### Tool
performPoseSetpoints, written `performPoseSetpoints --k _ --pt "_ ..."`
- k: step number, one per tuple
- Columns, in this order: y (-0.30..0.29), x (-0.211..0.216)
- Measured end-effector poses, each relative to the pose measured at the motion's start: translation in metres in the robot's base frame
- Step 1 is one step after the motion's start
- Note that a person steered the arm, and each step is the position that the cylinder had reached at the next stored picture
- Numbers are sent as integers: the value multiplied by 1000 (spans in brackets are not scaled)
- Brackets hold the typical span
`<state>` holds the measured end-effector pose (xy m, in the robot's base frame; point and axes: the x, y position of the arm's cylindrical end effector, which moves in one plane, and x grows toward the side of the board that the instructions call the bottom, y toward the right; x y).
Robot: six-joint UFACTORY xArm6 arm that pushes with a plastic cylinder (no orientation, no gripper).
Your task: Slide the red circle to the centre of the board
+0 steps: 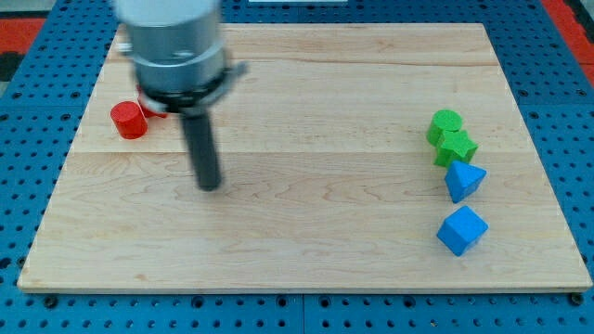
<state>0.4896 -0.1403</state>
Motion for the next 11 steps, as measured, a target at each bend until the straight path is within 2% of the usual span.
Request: performPoseSetpoints --k 2,3,5,7,10,11 --pt "-116 -65" --pt "-125 -69" --pt "-83 -75" --pt "-81 -104" --pt "46 -109" --pt "50 -141"
